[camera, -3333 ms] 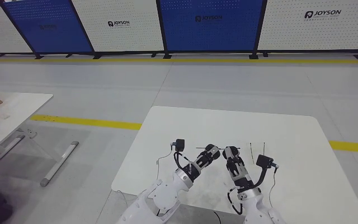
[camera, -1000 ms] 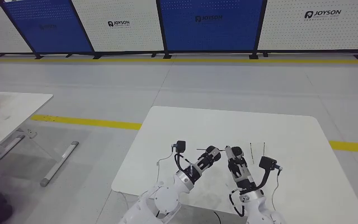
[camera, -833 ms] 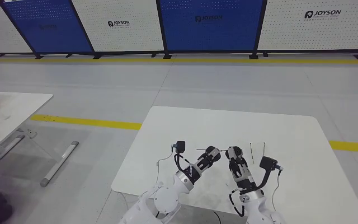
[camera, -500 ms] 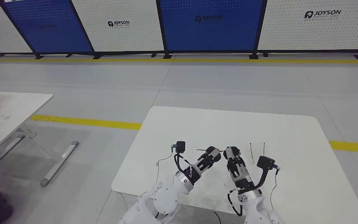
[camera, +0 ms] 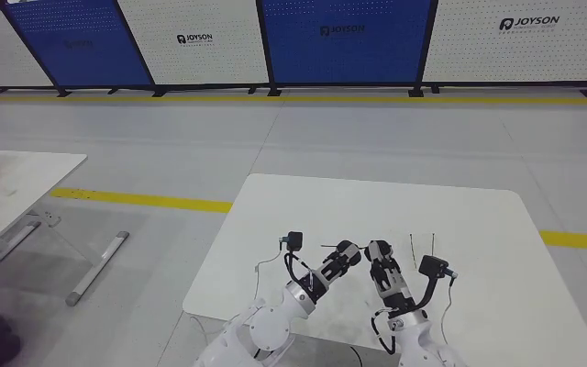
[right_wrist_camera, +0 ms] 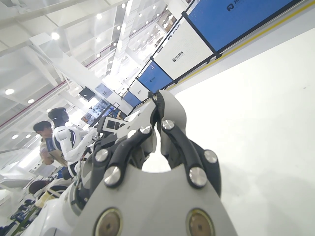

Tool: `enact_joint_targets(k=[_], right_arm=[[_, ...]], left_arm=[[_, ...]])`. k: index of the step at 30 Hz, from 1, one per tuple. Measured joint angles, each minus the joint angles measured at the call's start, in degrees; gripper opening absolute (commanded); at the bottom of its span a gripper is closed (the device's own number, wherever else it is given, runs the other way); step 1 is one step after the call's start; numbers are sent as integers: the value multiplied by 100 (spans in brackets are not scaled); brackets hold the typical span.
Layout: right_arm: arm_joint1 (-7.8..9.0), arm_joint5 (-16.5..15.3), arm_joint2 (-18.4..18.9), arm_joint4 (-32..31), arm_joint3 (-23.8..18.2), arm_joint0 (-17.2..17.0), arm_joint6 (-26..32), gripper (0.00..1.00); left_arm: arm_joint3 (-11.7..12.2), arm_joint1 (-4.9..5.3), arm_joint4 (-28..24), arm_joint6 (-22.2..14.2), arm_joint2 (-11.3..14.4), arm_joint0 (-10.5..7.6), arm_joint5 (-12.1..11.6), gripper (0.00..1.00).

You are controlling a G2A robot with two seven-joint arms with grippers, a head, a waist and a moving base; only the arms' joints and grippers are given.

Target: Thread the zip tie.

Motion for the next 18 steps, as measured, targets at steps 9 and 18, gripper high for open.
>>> enact_joint_targets(k=[9,18], right_arm=[[-6,0,24,95,-35,-43,-38,100],[-8,-43,65,146,36,-55,-91,43]], left_arm=[[7,6,12,-20,-14,2,24,0],[79,0,-14,-9,-9,-46,55,0]])
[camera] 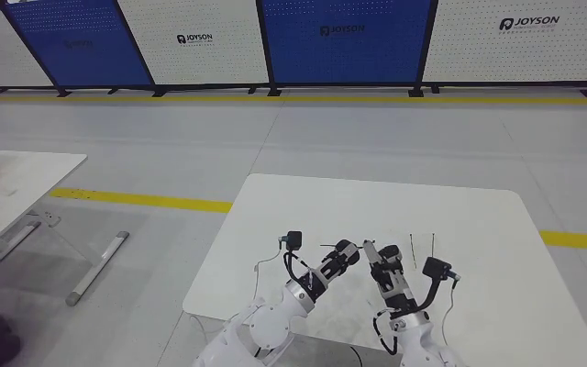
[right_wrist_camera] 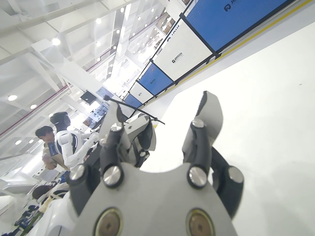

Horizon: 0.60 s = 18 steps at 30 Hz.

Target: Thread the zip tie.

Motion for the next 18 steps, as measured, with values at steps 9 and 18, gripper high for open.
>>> enact_joint_targets(k=[9,18], right_arm=[[-1,-22,16,-44,-28,-14,-34,0],[-3,12,45,-70,-46,-2,-29,0]], left_arm=[[2,-1,24,11,11,0,-14,0],[-21,0,106,52,35,25,-25,0]])
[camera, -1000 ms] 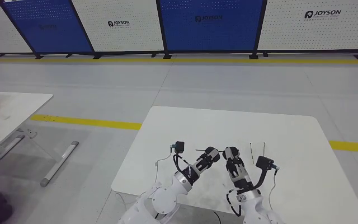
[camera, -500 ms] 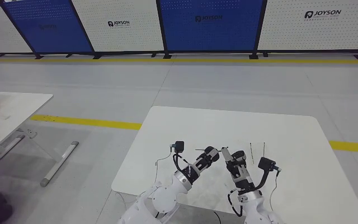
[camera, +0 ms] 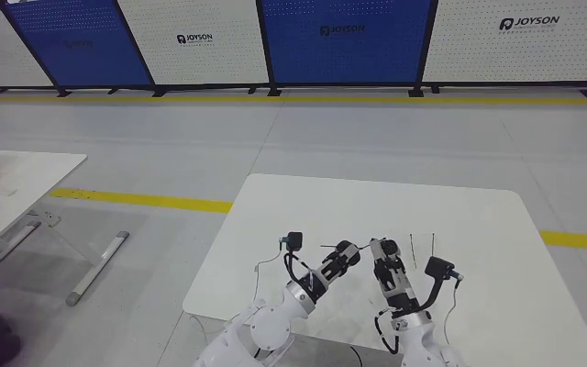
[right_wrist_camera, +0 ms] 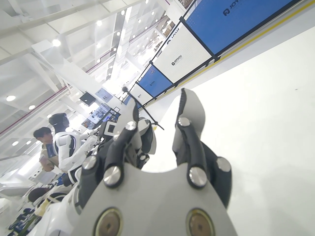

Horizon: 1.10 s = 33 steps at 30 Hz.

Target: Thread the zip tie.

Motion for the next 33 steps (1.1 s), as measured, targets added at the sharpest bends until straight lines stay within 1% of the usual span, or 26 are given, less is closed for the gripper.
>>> enact_joint_targets(k=[13,14,16,17,18,19,21,25,28,31,33], right_arm=[[5,-2,47,-34,-47,-22,45,0],[6,7,48,-46,-51,-23,46,0],[6,33,50,-72,-58,-26,50,0],[6,48,52,-85,-60,-25,50,0],[6,66,53,-101,-62,-24,49,0],[5,96,54,-128,-66,-23,40,0],[3,137,49,-163,-72,-22,23,0],[-4,222,39,-215,-90,-24,-20,0],[-12,320,43,-247,-99,-24,-97,0],[-19,403,64,-250,-91,-30,-177,0],[-21,423,85,-237,-89,-40,-205,0]], left_arm=[[-28,-10,16,63,42,1,4,0],[-31,-11,12,66,47,-1,6,8],[-33,-15,3,92,56,-7,9,8],[-30,-17,2,104,59,-12,11,15],[-24,-19,-3,113,63,-18,14,19],[-15,-22,-15,119,68,-26,16,21],[-5,-25,-29,120,73,-35,16,36],[-5,-27,-39,102,78,-44,6,42],[-20,-27,-39,101,74,-43,2,37],[-36,-24,-52,101,55,-35,-2,27],[-43,-21,-67,101,34,-26,-8,24]])
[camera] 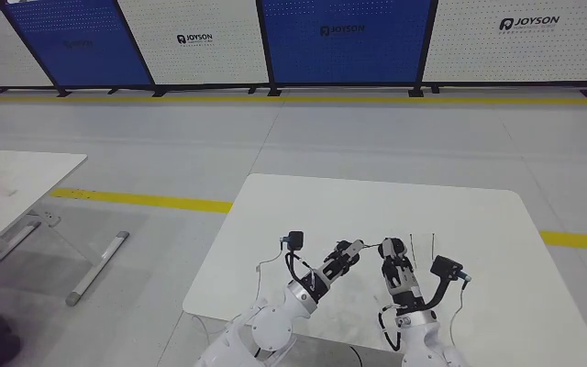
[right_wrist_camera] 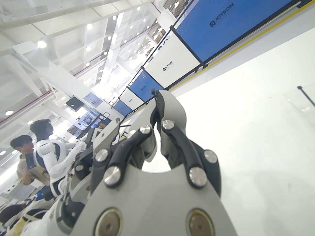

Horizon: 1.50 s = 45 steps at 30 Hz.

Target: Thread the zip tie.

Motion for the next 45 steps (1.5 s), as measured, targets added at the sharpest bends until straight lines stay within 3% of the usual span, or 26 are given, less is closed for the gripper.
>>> enact_joint_targets(k=[15,25,26,27,29,30,31,32,45], right_arm=[[-27,132,17,-29,38,5,-116,0],[-45,91,-9,-23,80,8,-145,0],[-46,83,-9,-20,82,8,-145,8],[-47,76,-9,-17,84,8,-145,27],[-49,63,-8,-17,85,6,-147,49],[-50,57,-10,-18,84,3,-147,75],[-52,51,-12,-20,80,-1,-148,91],[-52,48,-12,-21,78,-5,-149,100],[-30,76,249,47,29,-226,-229,100]], left_arm=[[-73,27,-71,-54,-138,86,-68,0],[-47,26,-79,-84,-128,82,-92,0],[-47,26,-79,-85,-128,82,-95,0],[-46,27,-81,-86,-129,83,-98,0],[-45,27,-88,-89,-132,86,-103,0],[-46,28,-94,-89,-134,89,-105,0],[-47,28,-110,-86,-137,94,-105,0],[-50,28,-132,-76,-142,101,-103,0],[-297,20,-798,-55,-272,227,-4,0]])
